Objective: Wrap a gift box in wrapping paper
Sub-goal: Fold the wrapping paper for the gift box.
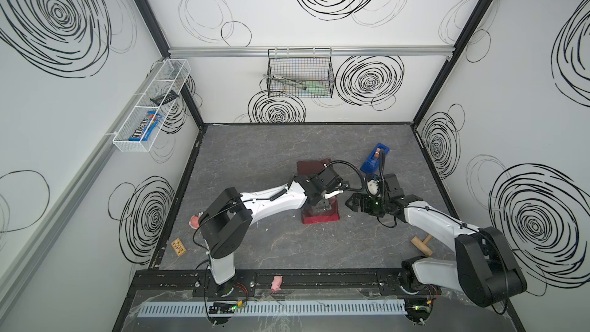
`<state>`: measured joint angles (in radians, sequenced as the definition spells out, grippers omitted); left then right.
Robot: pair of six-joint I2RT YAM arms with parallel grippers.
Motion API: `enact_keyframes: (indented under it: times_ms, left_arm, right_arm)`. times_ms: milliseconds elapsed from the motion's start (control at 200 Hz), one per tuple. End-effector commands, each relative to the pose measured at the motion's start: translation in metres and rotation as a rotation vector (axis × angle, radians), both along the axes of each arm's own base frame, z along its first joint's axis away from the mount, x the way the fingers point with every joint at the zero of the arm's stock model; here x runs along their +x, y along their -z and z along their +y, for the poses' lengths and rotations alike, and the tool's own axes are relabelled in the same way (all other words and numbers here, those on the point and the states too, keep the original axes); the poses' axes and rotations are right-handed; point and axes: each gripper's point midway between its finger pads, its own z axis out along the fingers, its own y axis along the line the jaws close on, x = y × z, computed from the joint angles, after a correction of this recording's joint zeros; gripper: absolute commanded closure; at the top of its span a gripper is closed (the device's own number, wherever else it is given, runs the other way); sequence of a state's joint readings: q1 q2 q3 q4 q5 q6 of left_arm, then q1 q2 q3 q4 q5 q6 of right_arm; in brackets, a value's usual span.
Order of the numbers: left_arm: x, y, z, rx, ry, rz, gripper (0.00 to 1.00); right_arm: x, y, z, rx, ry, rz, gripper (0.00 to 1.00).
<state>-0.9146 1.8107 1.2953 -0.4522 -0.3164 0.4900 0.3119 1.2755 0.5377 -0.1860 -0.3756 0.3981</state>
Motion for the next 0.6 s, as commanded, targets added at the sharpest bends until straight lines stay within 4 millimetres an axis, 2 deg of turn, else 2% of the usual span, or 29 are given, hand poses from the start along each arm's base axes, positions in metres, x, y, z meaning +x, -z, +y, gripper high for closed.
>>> enact_keyframes:
  times_ms: [0, 195, 445, 595]
  left_arm:
    - [0.006, 0.01, 0.003, 0.003, -0.011, -0.001, 0.04]
    - [0.006, 0.018, 0.008, 0.011, -0.025, -0.007, 0.04]
    - [0.008, 0.019, 0.009, -0.006, -0.036, -0.026, 0.04]
    - [0.009, 0.019, 0.006, -0.021, -0.035, -0.035, 0.04]
  right_arm:
    - [-0.003, 0.006, 0.002, 0.01, -0.016, 0.005, 0.03]
    - [-0.007, 0.012, 0.005, 0.017, -0.02, 0.017, 0.03]
    - [-0.008, 0.014, 0.021, 0.02, -0.046, 0.015, 0.0]
    - [-0.01, 0.012, 0.031, 0.032, -0.057, 0.002, 0.12]
